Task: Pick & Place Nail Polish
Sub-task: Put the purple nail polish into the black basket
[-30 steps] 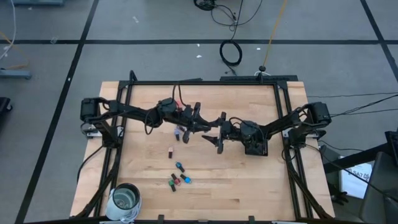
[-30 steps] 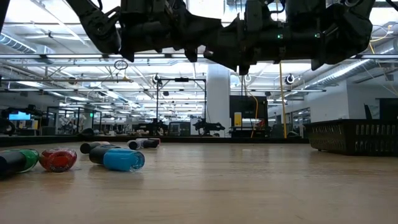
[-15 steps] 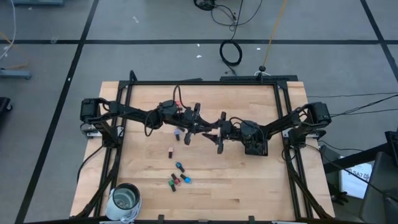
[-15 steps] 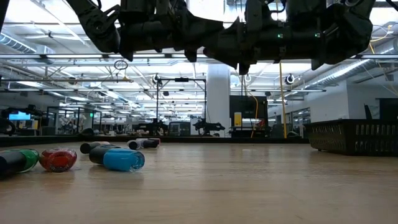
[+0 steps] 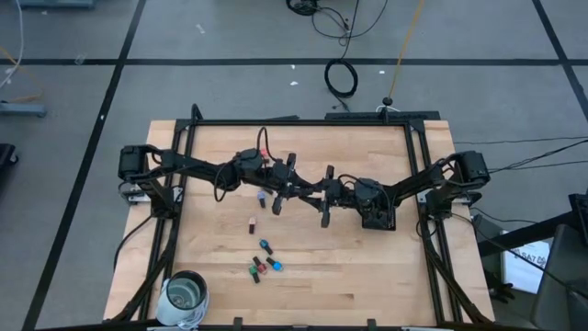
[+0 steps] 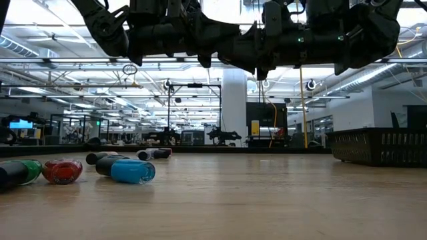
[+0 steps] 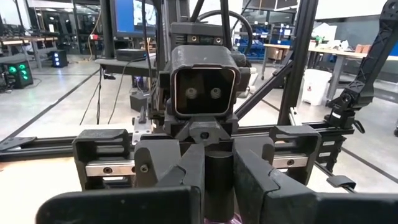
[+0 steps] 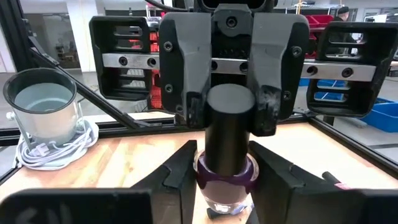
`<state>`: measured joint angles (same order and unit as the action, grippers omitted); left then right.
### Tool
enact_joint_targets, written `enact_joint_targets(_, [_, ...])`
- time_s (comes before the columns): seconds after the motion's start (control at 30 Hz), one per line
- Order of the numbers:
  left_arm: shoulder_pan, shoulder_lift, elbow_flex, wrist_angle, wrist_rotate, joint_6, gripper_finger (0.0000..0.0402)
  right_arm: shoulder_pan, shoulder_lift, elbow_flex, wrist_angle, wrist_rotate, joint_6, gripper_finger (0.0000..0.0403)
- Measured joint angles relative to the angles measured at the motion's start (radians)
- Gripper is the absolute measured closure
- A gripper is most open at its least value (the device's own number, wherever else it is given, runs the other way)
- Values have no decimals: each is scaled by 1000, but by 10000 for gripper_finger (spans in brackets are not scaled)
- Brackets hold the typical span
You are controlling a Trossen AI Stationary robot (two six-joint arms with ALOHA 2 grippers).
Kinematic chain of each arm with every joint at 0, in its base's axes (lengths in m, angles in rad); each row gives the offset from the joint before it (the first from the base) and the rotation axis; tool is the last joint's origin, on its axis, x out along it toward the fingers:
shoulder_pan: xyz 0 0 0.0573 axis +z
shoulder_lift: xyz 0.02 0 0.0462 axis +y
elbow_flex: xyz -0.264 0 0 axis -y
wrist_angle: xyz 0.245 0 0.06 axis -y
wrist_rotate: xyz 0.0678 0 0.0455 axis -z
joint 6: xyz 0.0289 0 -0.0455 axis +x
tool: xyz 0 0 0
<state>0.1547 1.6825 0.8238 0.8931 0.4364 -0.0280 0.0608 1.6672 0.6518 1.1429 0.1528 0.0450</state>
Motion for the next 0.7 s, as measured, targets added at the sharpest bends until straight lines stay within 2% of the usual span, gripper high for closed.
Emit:
enact_joint_targets(0.1, [0,0,-1,-4,-1,-5,355,0,0,0,-18,0,22,298])
enact_joint_targets(0.23, [1,2,-1,-9,-18,-45,326,0,-1,0,-62,-3,41,298])
enact_joint_targets(0.43, [3,-1,1,35,-154,-109,272,-14,-17,-1,-124,-55,48,298])
enact_joint_targets(0.57, [1,-7,1,12,-169,-106,227,-16,-73,-2,-266,-52,44,298])
enact_joint_targets(0.7, [16,-52,1,-169,-255,-50,187,-15,-211,-2,-539,-51,47,298])
